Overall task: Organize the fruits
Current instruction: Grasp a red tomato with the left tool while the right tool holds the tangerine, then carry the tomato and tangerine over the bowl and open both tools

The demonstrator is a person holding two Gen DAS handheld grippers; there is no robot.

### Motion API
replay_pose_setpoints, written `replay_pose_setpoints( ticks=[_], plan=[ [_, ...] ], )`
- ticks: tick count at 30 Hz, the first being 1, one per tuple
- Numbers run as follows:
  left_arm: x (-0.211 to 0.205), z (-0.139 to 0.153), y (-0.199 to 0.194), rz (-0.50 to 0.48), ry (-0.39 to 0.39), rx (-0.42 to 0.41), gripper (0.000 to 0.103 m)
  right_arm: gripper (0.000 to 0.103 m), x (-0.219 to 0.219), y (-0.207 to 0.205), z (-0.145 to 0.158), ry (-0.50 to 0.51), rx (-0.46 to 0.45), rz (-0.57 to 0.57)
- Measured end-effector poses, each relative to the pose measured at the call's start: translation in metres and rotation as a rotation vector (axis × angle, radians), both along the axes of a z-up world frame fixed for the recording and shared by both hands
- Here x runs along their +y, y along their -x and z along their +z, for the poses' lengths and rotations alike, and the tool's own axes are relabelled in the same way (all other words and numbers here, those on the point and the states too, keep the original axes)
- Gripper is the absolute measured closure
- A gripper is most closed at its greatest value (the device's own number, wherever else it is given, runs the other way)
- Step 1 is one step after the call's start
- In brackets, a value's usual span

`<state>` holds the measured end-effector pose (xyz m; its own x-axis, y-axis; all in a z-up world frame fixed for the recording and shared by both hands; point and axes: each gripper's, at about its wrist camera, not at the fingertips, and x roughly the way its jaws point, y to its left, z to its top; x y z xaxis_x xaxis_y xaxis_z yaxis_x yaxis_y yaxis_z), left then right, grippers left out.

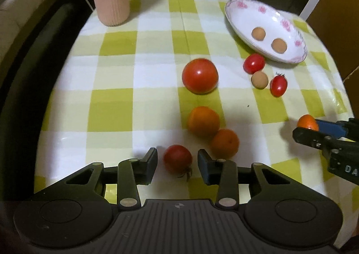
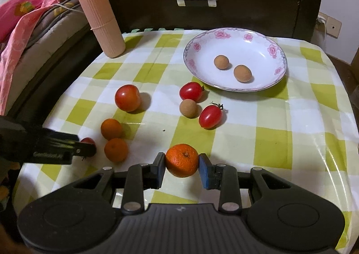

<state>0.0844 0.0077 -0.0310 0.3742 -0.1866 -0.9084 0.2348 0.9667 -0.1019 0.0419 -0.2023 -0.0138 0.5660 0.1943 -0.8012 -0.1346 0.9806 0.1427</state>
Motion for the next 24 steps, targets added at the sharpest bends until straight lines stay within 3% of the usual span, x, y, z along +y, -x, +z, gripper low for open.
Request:
replay_pose_setpoints(
  ticks=[6, 11, 24],
  plan=[
    [0.003, -0.003, 0.001, 0.025, -0.007, -0.001, 0.067, 0.072, 0.001, -0.001, -0.002, -0.002, 0.006, -0.003],
    [0.001, 0.000, 0.004, 0.019, -0.018, -0.011, 0.068, 0.072, 0.003, -0.002, -0.001, -0.003, 0.001, 0.005],
    [-0.015, 0.033, 0.005, -0.029, 0.077, -0.095, 0.068, 0.072, -0.003, -0.006, 0.006, -0.010, -0.034, -0.022]
  ],
)
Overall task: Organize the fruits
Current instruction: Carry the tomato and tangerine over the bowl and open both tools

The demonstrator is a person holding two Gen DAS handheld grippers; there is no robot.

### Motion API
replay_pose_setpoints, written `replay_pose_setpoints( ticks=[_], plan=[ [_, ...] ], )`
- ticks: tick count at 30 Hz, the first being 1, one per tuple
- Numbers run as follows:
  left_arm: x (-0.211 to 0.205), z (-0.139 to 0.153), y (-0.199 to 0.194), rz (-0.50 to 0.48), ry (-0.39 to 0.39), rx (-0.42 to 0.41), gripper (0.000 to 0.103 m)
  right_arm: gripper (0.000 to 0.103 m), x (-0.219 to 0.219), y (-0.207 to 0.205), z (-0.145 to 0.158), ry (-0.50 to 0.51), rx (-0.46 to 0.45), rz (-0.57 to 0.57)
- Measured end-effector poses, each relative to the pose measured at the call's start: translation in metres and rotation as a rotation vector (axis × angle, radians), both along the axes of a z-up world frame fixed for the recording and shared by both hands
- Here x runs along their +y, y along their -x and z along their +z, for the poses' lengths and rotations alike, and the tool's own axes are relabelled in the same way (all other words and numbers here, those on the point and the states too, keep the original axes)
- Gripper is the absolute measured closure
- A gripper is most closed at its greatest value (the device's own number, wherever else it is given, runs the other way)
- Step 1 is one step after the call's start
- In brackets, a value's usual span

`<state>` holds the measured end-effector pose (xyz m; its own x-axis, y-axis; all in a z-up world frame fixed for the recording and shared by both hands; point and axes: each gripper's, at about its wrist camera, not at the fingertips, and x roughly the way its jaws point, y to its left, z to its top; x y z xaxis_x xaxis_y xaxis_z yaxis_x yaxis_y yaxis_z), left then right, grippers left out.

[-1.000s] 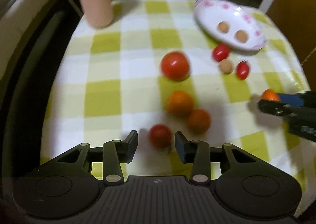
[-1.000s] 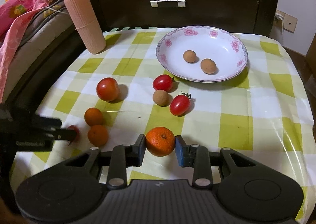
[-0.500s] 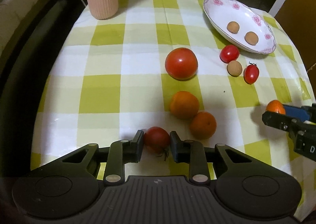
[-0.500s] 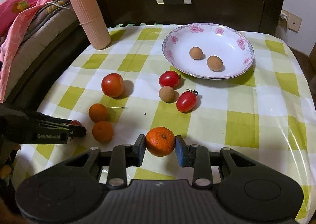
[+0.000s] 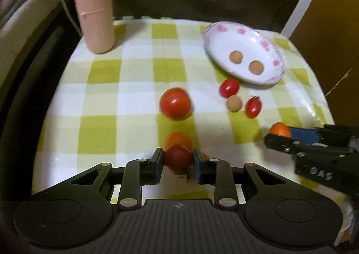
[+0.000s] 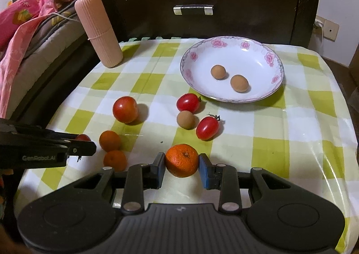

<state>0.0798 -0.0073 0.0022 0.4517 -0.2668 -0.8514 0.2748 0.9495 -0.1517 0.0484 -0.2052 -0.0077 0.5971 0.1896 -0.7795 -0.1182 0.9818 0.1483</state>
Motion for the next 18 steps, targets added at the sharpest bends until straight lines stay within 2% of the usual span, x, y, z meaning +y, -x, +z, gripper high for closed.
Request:
replay_pose_setpoints(
  ticks=[6, 18],
  plan=[
    [-0.025, 0.010, -0.015, -0.050, 0.013, -0.033, 0.068, 0.072, -0.004, -0.011, 0.003, 0.012, -0.012, -0.017],
    [-0.082, 0.018, -0.071, -0.110, 0.027, -0.088, 0.068, 0.072, -0.038, -0.056, 0.017, 0.023, -0.064, -0.112]
  ],
)
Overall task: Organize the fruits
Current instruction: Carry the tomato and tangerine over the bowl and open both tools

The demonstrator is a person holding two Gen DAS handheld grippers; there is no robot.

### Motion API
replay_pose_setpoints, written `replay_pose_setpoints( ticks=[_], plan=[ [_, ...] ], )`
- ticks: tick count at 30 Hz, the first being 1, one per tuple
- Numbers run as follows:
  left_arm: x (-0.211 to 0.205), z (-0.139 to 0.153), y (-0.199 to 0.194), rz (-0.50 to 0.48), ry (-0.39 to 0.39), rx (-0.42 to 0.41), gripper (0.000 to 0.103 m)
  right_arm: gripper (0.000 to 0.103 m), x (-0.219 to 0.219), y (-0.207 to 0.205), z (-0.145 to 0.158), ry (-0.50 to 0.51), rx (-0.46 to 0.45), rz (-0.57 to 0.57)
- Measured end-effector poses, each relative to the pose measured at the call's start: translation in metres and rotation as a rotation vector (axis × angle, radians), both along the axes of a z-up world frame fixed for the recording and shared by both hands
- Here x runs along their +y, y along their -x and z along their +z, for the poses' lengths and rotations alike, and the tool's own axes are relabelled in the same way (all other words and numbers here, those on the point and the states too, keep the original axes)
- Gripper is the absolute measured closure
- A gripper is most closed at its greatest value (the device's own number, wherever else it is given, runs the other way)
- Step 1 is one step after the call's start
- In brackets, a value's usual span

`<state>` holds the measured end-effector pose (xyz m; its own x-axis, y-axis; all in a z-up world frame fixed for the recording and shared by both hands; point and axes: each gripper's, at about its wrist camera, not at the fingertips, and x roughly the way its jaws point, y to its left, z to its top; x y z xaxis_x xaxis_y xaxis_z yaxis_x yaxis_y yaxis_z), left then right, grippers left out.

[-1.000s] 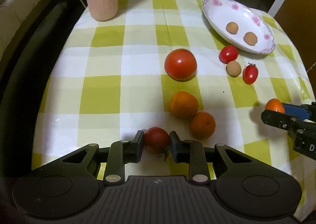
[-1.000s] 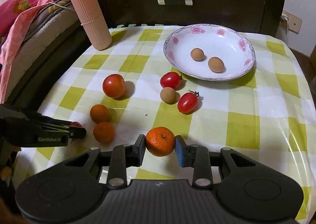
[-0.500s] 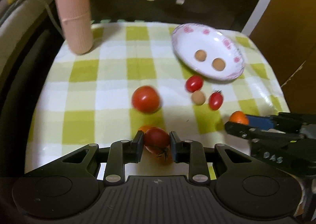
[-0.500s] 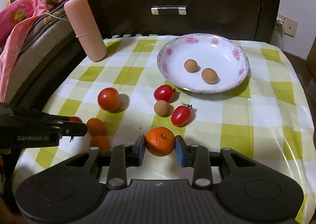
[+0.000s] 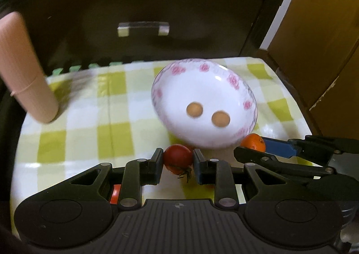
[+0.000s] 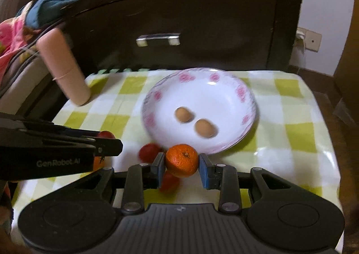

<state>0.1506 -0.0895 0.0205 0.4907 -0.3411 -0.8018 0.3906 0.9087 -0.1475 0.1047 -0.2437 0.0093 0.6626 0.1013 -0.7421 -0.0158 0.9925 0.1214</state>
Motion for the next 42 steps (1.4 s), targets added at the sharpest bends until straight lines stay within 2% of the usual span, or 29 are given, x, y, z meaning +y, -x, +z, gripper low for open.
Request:
replay_pose_setpoints(
  ticks=[13, 32, 40, 42],
  plan=[
    [-0.038, -0.011, -0.035, -0.041, -0.015, -0.013, 0.067, 0.072, -0.024, -0.040, -0.015, 0.028, 0.016, -0.030],
    [-0.042, -0.018, -0.044, -0.043, -0.015, -0.012, 0.066, 0.072, -0.026, -0.057, -0.030, 0.031, 0.019, -0.041],
    [-0.039, -0.010, -0.044, -0.030, -0.003, -0.019, 0.060, 0.072, -0.031, -0.058, -0.028, -0.004, 0.014, -0.056],
    [-0.038, -0.008, -0.044, -0.025, -0.004, -0.025, 0.055, 0.072, -0.031, -0.058, -0.027, -0.010, 0.011, -0.058]
  ],
)
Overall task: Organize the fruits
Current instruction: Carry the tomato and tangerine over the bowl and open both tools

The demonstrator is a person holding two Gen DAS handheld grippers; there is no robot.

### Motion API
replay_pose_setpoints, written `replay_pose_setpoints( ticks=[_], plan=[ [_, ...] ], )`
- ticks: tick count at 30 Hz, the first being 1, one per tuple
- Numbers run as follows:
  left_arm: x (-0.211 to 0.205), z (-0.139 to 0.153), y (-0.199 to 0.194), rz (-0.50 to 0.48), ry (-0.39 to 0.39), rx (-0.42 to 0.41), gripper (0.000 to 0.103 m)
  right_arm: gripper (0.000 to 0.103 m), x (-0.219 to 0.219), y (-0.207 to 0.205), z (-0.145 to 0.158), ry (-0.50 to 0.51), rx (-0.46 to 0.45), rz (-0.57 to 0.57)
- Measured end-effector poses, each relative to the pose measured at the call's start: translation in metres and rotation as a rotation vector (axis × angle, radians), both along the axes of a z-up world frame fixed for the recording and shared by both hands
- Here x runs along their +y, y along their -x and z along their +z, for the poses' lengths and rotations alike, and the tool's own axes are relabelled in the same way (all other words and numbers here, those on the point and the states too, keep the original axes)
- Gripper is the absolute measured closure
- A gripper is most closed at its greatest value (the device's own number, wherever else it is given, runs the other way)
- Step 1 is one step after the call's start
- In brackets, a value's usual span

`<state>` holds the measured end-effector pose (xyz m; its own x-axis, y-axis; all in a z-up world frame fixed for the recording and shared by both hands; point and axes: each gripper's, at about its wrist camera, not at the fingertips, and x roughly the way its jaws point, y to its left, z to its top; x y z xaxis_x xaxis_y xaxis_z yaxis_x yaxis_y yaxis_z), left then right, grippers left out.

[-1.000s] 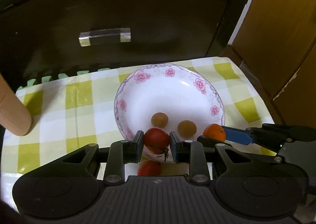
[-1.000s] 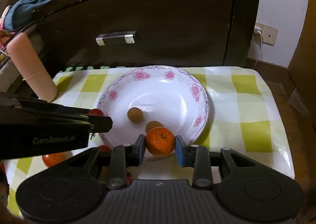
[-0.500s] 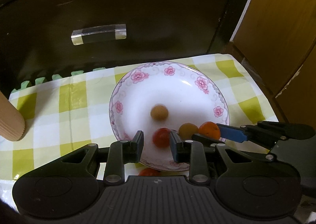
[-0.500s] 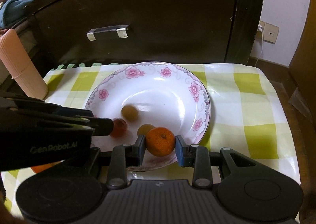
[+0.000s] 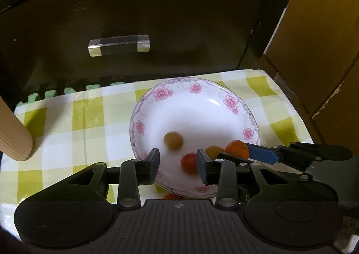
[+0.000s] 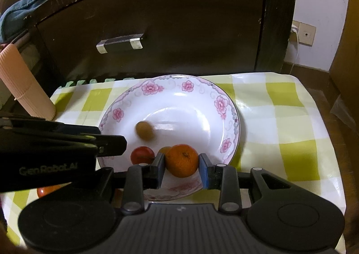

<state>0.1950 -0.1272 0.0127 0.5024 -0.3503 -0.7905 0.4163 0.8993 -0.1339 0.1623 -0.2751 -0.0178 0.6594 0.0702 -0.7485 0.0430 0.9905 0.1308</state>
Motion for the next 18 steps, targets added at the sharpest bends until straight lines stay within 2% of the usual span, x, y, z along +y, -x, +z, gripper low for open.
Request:
replay_pose_setpoints(
  ticks=[6, 18],
  plan=[
    [0.007, 0.006, -0.002, 0.023, 0.024, -0.006, 0.044, 0.071, -0.001, 0.001, 0.005, -0.028, -0.025, -0.010],
    [0.014, 0.014, 0.005, 0.044, 0.002, -0.048, 0.035, 0.071, -0.002, 0.005, 0.013, -0.019, -0.050, -0.029]
  ],
)
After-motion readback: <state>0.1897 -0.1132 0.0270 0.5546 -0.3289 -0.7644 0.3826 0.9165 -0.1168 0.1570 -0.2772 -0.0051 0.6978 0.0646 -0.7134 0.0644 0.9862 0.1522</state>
